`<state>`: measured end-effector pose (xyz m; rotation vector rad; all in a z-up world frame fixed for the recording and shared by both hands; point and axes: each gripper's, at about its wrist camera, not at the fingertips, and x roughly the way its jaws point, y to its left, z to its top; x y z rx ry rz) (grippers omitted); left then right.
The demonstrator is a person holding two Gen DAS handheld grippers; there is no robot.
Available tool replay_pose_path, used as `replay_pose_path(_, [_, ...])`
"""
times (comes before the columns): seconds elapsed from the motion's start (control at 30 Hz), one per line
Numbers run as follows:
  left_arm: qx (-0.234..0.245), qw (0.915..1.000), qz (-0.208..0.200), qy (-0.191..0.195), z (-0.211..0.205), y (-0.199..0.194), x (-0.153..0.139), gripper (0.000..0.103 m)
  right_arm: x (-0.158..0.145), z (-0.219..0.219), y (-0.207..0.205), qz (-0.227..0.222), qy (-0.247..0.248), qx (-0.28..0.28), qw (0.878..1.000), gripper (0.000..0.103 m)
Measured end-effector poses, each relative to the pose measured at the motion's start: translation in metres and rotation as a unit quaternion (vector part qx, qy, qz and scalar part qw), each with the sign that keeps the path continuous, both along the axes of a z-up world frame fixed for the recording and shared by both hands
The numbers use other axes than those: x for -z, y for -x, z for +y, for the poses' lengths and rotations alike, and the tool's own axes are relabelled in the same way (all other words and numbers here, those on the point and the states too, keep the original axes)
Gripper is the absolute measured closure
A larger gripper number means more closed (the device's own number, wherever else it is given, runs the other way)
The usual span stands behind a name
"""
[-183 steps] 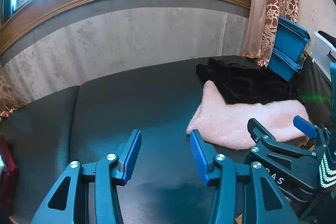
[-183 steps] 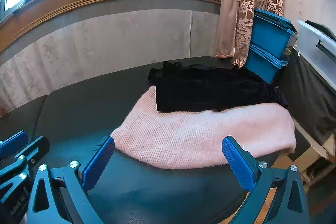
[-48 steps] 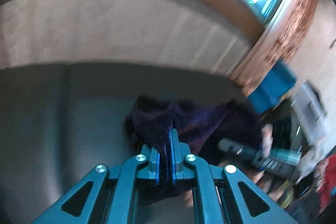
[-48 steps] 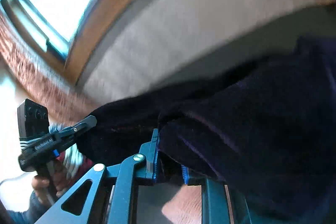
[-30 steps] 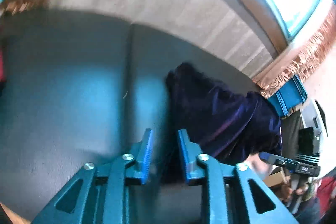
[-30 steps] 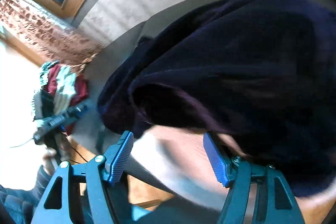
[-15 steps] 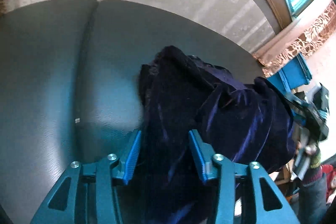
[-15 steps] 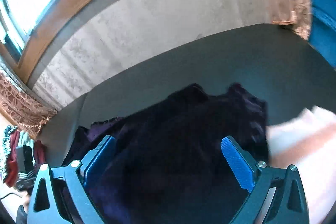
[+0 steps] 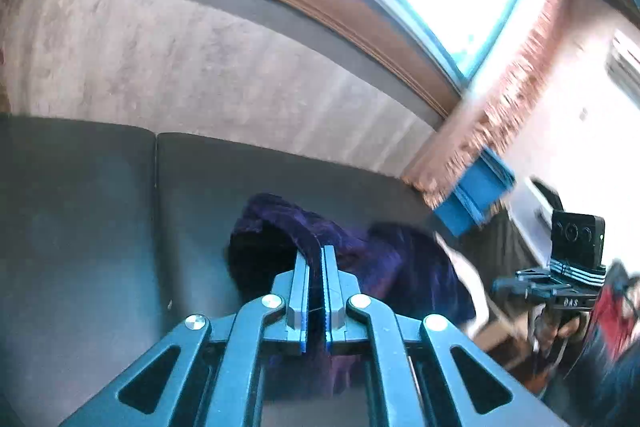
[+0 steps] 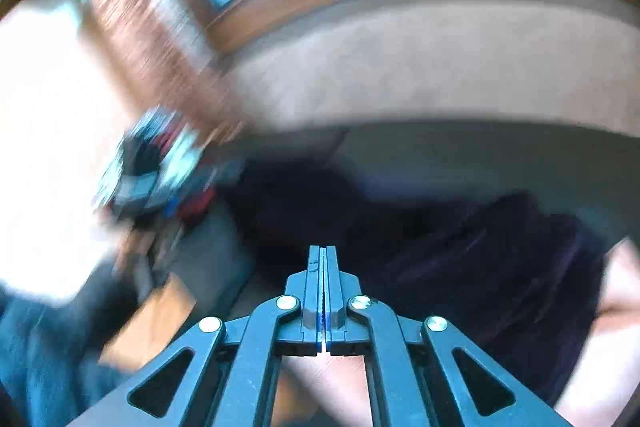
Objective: Fold clothes
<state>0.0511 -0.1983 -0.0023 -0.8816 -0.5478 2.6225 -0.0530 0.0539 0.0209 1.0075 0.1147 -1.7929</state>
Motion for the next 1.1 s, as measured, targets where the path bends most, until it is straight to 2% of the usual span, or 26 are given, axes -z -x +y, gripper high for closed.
replay_pose_path(0.07, [0.029, 0.9989, -0.016, 0.031, 0.008, -0.026, 0.012, 0.099, 0.025, -0.009, -0.03, -0.026, -0.055, -0.04, 0.997, 0.102])
replay_pose_path(0.1, [0.049, 0.9974, -0.037, 0.038, 0.014, -0.04, 0.024, 0.099, 0.041, -0.01, -0.042, -0.044, -0.078, -0.048, 0.995, 0.102])
replay_pose_path(0.2, [0.078, 0.992, -0.089, 0.045, 0.022, -0.077, 0.053, 0.1, 0.073, -0.003, -0.052, -0.082, -0.114, -0.035, 0.989, 0.102])
replay_pose_path(0.3, [0.072, 0.9893, -0.125, 0.021, 0.02, -0.099, 0.074, 0.099, 0.08, 0.012, -0.035, -0.098, -0.115, 0.021, 0.988, 0.101])
replay_pose_path(0.37, [0.041, 0.991, -0.126, -0.02, 0.004, -0.1, 0.076, 0.089, 0.069, 0.023, -0.014, -0.089, -0.103, 0.068, 0.988, 0.09])
replay_pose_path(0.4, [0.019, 0.9919, -0.12, -0.037, -0.005, -0.098, 0.075, 0.077, 0.062, 0.029, 0.0, -0.083, -0.094, 0.095, 0.988, 0.068])
replay_pose_path(0.43, [-0.004, 0.9922, -0.113, -0.053, -0.015, -0.095, 0.073, 0.07, 0.053, 0.033, 0.014, -0.065, -0.086, 0.12, 0.987, 0.037])
replay_pose_path(0.47, [-0.027, 0.9909, -0.101, -0.085, -0.026, -0.087, 0.071, 0.065, 0.043, 0.036, 0.027, -0.042, -0.078, 0.144, 0.986, 0.024])
replay_pose_path(0.5, [-0.04, 0.9889, -0.093, -0.109, -0.033, -0.08, 0.07, 0.056, 0.033, 0.038, 0.041, -0.019, -0.07, 0.168, 0.983, 0.002])
replay_pose_path(0.57, [-0.059, 0.9862, -0.08, -0.133, -0.04, -0.063, 0.07, 0.051, 0.017, 0.035, 0.065, 0.031, -0.071, 0.195, 0.978, 0.0])
replay_pose_path(0.67, [-0.06, 0.9884, -0.078, -0.116, -0.033, -0.028, 0.069, 0.048, 0.015, 0.022, 0.103, 0.071, -0.108, 0.205, 0.97, 0.0])
replay_pose_path(0.73, [-0.051, 0.989, -0.095, -0.102, -0.023, -0.002, 0.073, 0.047, 0.022, 0.02, 0.127, 0.092, -0.144, 0.206, 0.963, 0.0])
replay_pose_path(0.8, [-0.041, 0.9894, -0.109, -0.087, -0.014, 0.021, 0.077, 0.047, 0.03, 0.017, 0.15, 0.098, -0.169, 0.206, 0.959, 0.0])
replay_pose_path(0.9, [-0.028, 0.9898, -0.121, -0.07, -0.001, 0.044, 0.081, 0.047, 0.043, 0.012, 0.173, 0.083, -0.187, 0.204, 0.957, 0.0])
replay_pose_path(1.07, [-0.015, 0.9883, -0.139, -0.061, 0.013, 0.067, 0.084, 0.049, 0.065, -0.005, 0.183, 0.063, -0.213, 0.191, 0.956, 0.0])
replay_pose_path(1.1, [-0.011, 0.9883, -0.139, -0.063, 0.016, 0.069, 0.084, 0.053, 0.068, -0.008, 0.181, 0.065, -0.218, 0.189, 0.955, 0.0])
